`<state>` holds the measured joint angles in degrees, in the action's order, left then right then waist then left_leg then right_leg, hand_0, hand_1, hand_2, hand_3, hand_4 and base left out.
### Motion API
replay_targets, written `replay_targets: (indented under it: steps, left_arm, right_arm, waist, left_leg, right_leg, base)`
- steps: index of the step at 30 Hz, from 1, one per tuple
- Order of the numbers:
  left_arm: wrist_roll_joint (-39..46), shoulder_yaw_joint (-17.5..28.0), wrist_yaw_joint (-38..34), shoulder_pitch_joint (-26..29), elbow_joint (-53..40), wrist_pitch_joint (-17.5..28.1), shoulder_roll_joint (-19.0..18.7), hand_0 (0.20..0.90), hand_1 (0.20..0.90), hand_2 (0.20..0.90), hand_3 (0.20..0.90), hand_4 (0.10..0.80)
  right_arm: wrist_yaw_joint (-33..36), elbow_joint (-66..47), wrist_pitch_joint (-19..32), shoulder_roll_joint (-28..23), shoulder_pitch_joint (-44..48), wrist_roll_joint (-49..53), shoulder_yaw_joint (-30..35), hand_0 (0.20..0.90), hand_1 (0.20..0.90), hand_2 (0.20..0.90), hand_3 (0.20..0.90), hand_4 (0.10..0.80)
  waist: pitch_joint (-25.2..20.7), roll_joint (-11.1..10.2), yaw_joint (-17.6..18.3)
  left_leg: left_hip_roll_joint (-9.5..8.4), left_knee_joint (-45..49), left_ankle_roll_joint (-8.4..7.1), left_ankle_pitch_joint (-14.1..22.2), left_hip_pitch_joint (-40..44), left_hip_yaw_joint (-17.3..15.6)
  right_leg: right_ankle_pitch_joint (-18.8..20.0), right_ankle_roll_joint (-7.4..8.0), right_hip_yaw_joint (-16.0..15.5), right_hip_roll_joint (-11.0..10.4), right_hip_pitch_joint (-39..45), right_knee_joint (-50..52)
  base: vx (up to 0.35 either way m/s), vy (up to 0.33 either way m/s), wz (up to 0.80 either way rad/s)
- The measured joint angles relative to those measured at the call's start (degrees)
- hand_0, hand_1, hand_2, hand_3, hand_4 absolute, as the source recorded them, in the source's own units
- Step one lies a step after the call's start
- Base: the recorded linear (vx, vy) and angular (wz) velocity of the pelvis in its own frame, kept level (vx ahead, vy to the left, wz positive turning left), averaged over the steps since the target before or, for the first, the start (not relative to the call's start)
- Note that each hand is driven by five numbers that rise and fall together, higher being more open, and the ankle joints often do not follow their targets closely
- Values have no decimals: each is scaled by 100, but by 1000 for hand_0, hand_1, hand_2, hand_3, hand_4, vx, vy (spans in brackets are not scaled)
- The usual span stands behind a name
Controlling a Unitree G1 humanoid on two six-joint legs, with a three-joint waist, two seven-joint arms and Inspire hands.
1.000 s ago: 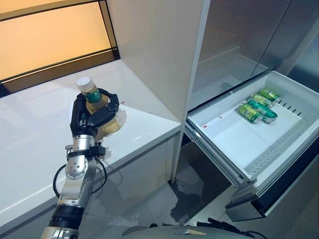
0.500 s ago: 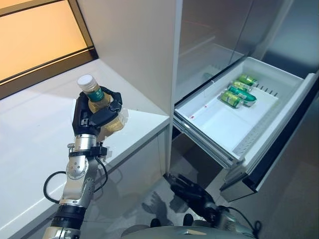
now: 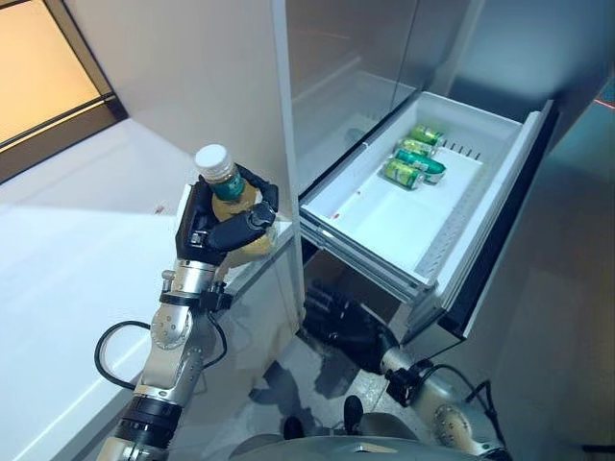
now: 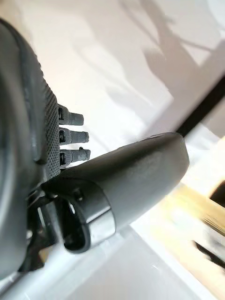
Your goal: Put drinks into fridge and close the fridge
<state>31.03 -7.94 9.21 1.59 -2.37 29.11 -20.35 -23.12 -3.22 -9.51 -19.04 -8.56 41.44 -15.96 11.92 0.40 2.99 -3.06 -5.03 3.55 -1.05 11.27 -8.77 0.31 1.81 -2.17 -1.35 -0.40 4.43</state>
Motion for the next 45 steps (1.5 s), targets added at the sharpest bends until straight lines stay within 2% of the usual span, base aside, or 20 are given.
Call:
replay_targets:
  steps: [3, 6, 10, 14, 21, 28, 31, 40, 45]
  left_arm:
    - [704, -97, 607, -105, -238, -67, 6, 300, 300, 300, 200, 100]
    - [1003, -143, 956, -107, -544, -245, 5, 300, 300, 300, 200, 100]
    - [1281, -209, 1326, -104, -1060, -536, -10, 300, 300, 300, 200, 100]
    - [1284, -303, 1488, -80, -1267, -547, -97, 300, 300, 300, 200, 100]
    - [1276, -409, 1433, 187, -1267, -562, -335, 300, 300, 300, 200, 100]
    - [1211, -612, 1234, 373, -1266, -570, -449, 300, 300, 300, 200, 100]
    - [1209, -712, 1204, 419, -1266, -764, -475, 300, 300, 300, 200, 100]
    - [1157, -1043, 1215, 427, -1258, -1152, -567, 300, 300, 300, 200, 100]
    - [1086, -1113, 1212, 427, -1247, -1171, -579, 300, 300, 300, 200, 100]
  right_arm:
    - [-75, -855, 271, -222, 43, -348, 366, 900, 900, 900, 900, 800]
    - [-85, -1201, 372, -361, 203, -562, 662, 900, 900, 900, 900, 800]
    - [-85, -1579, 364, -757, 408, -962, 795, 900, 900, 900, 900, 800]
    - [-71, -1701, 298, -956, 455, -1246, 843, 900, 900, 900, 900, 800]
    - [46, -1702, 70, -1292, 598, -1790, 835, 900, 900, 900, 900, 800]
    - [142, -1702, -68, -1493, 1176, -1913, 756, 900, 900, 900, 900, 800]
    - [125, -1702, -238, -1636, 1494, -1880, 583, 900, 900, 900, 900, 800]
    - [91, -1699, -408, -1645, 1598, -1774, 261, 900, 900, 900, 900, 800]
    - [8, -1637, -496, -1648, 1598, -1605, 205, 900, 900, 900, 900, 800]
  waist:
    - [2, -4, 48]
    - [1, -24, 51]
    - [-11, -52, 54]
    - [-19, -85, 52]
    - [-33, -139, 60]
    - [-35, -144, 56]
    - [-36, -146, 54]
    - [-38, -149, 33]
    - [-60, -183, 32]
  left_leg:
    - [5, -1, -2, 7, -5, -28]
    - [2, 0, -4, 9, -7, -29]
    - [-5, 0, -5, 15, -39, -39]
    - [-10, 0, 4, 21, -91, -96]
    - [-23, 0, 12, 26, -93, -114]
    - [-43, 0, 32, 40, -93, -162]
    - [-61, 0, 49, 51, -85, -204]
    - [-96, 1, 70, 64, -65, -200]
    - [-100, 1, 81, 74, -30, -208]
  right_leg:
    - [11, 16, 16, 3, 2, -38]
    - [12, 16, 17, 4, 0, -38]
    - [73, -7, 51, 19, -10, -78]
    - [226, -24, 150, 40, 0, -236]
    - [253, -18, 184, 41, 3, -281]
    - [335, -37, 311, 88, 15, -348]
    - [349, -27, 340, 81, 12, -355]
    - [355, -18, 341, 49, 35, -366]
    - [367, 4, 343, 41, 101, -451]
  base:
    - [-25, 4, -2]
    - [-12, -7, 0]
    - [-38, -27, -3]
    - [-22, -29, -10]
    - [-4, -9, -3]
    - [2, -8, -5]
    - [3, -16, -7]
    - [0, 0, 0]
    - [0, 0, 0]
